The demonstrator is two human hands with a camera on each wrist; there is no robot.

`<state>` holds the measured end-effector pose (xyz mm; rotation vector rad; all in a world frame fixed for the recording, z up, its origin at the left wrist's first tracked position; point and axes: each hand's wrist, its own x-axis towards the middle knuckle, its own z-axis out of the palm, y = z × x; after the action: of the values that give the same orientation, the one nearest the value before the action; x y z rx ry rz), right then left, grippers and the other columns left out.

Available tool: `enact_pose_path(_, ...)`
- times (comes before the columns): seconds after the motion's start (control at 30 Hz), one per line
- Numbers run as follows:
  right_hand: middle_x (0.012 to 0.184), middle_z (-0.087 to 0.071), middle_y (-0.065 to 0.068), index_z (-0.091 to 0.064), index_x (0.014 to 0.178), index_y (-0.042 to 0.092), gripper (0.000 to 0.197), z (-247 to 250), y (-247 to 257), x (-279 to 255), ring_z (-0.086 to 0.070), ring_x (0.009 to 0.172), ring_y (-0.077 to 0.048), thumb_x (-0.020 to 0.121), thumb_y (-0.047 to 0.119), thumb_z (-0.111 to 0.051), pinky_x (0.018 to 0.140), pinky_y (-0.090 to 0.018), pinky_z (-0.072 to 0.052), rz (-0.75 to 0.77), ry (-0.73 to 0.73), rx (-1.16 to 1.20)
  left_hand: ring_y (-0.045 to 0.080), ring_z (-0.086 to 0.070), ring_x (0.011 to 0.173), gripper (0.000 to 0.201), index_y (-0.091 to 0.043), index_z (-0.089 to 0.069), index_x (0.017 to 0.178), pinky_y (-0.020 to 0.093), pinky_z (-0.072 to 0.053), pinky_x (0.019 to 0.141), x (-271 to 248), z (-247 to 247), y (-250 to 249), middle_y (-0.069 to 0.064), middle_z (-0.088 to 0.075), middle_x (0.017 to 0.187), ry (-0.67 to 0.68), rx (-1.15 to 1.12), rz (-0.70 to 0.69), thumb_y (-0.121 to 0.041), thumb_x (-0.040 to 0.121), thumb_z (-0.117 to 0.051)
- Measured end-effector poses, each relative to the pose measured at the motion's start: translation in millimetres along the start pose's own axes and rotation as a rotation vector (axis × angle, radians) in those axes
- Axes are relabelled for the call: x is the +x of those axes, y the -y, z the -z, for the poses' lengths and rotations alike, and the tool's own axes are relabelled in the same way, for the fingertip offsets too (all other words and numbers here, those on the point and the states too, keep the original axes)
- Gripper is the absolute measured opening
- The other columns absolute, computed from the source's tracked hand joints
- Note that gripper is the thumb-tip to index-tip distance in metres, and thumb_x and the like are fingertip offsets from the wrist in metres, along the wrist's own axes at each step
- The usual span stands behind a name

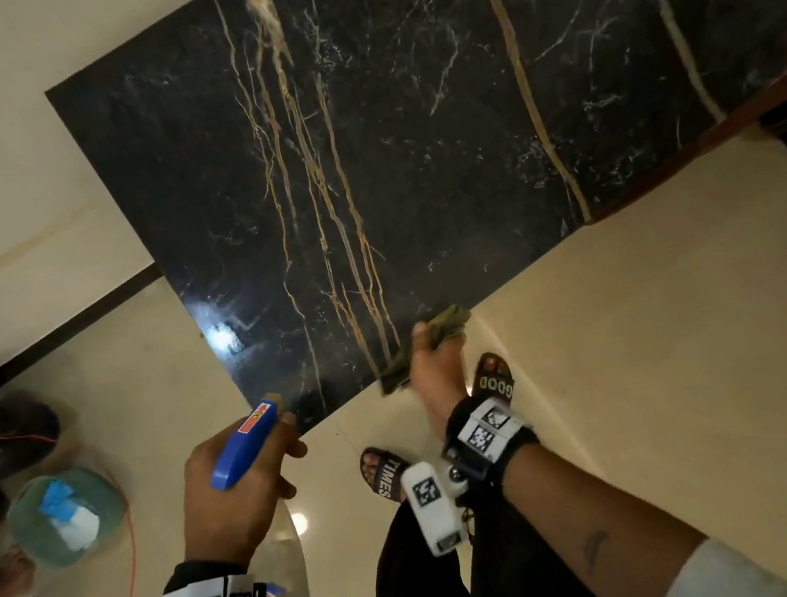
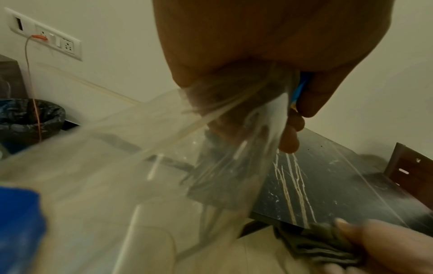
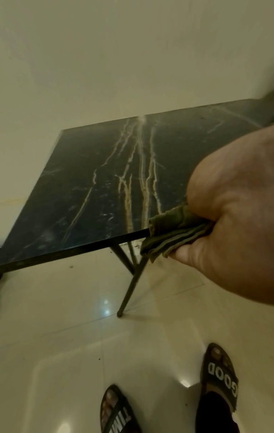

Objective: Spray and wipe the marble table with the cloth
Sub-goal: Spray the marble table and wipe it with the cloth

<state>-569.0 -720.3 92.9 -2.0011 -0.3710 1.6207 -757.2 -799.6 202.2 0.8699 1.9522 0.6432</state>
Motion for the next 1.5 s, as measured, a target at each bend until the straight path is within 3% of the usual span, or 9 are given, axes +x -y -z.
enact_pose_path(0.13,0.116,-0.062,-0.001,-0.043,0.126,0.021,0.026,1,-5,-5,-0.064,0.105,-0.017,0.104,0.032,-0.050,0.100,-0.038,-0.051,-0.039,0.117,0.043,0.026,-0.066,0.051,0.030,-0.006,-0.073,0.072,0.036,-0.054,0.058,2,-19,-18,0.001,-0.075,0.072,0.014,0.004,0.001,-0.016,0.100,-0.064)
enact_pose_path(0.3,0.122,-0.063,-0.002,-0.052,0.127,0.021,0.030,75,56,53,-0.060,0.113,-0.022,0.101,0.035,-0.054,0.103,-0.037,-0.046,0.190,-0.182,0.040,0.022,-0.064,0.047,0.029,-0.001,-0.072,0.073,0.019,-0.051,0.049,11,-43,-44,0.006,-0.074,0.070,0.034,-0.042,0.006,-0.012,0.099,-0.065)
enact_pose_path(0.43,0.128,-0.061,-0.003,-0.044,0.136,0.026,0.042,99,79,73,-0.060,0.116,-0.026,0.097,0.039,-0.053,0.108,-0.047,-0.045,0.145,-0.242,-0.060,0.023,-0.065,0.048,0.028,-0.003,-0.072,0.074,0.030,-0.053,0.054,20,-70,-59,0.005,-0.073,0.068,0.061,-0.028,-0.003,-0.015,0.099,-0.066)
enact_pose_path(0.6,0.119,-0.060,-0.009,-0.029,0.140,0.020,0.044,68,62,29,-0.061,0.105,-0.023,0.102,0.022,-0.052,0.086,-0.031,-0.046,-0.034,0.093,-0.079,0.024,-0.065,0.048,0.028,-0.001,-0.070,0.074,0.032,-0.055,0.053,29,-103,-88,0.012,-0.071,0.067,0.062,-0.063,-0.012,-0.014,0.098,-0.067)
enact_pose_path(0.73,0.113,-0.065,-0.006,-0.052,0.118,0.022,0.019,81,68,32,-0.066,0.096,-0.017,0.100,0.017,-0.056,0.082,-0.030,-0.055,-0.075,0.136,-0.008,0.026,-0.064,0.048,0.030,0.003,-0.067,0.072,0.038,-0.054,0.057,37,-118,-105,0.018,-0.068,0.064,0.065,-0.087,-0.022,-0.012,0.098,-0.066)
enact_pose_path(1.03,0.098,-0.072,-0.005,-0.059,0.107,0.024,0.022,167,127,112,-0.070,0.089,-0.027,0.089,0.036,-0.065,0.089,-0.051,-0.057,0.110,-0.220,-0.029,0.030,-0.066,0.052,0.024,-0.003,-0.071,0.081,0.040,-0.057,0.061,36,-152,-123,0.011,-0.070,0.070,0.115,-0.010,-0.022,-0.017,0.099,-0.065)
enact_pose_path(1.13,0.104,-0.069,0.001,-0.057,0.116,0.022,0.030,160,121,85,-0.068,0.094,-0.019,0.094,0.040,-0.066,0.087,-0.027,-0.055,0.119,-0.111,-0.098,0.030,-0.067,0.054,0.019,-0.006,-0.072,0.087,0.045,-0.057,0.065,32,-168,-132,0.012,-0.071,0.072,0.121,-0.018,0.002,-0.020,0.099,-0.066)
enact_pose_path(1.23,0.100,-0.064,0.011,-0.060,0.120,0.020,0.038,153,105,70,-0.063,0.086,-0.002,0.090,0.039,-0.073,0.056,0.002,-0.038,0.084,0.027,-0.136,0.028,-0.067,0.054,0.016,-0.011,-0.072,0.087,0.044,-0.056,0.065,31,-181,-140,0.013,-0.070,0.072,0.116,-0.012,-0.007,-0.020,0.099,-0.066)
enact_pose_path(1.5,0.080,-0.076,0.003,-0.069,0.090,0.019,0.019,203,154,112,-0.075,0.074,-0.016,0.083,0.032,-0.082,0.074,-0.038,-0.063,0.125,-0.197,0.129,0.029,-0.066,0.052,0.022,-0.006,-0.072,0.083,0.041,-0.055,0.061,41,-188,-151,0.011,-0.070,0.069,0.157,0.012,-0.058,-0.020,0.100,-0.066)
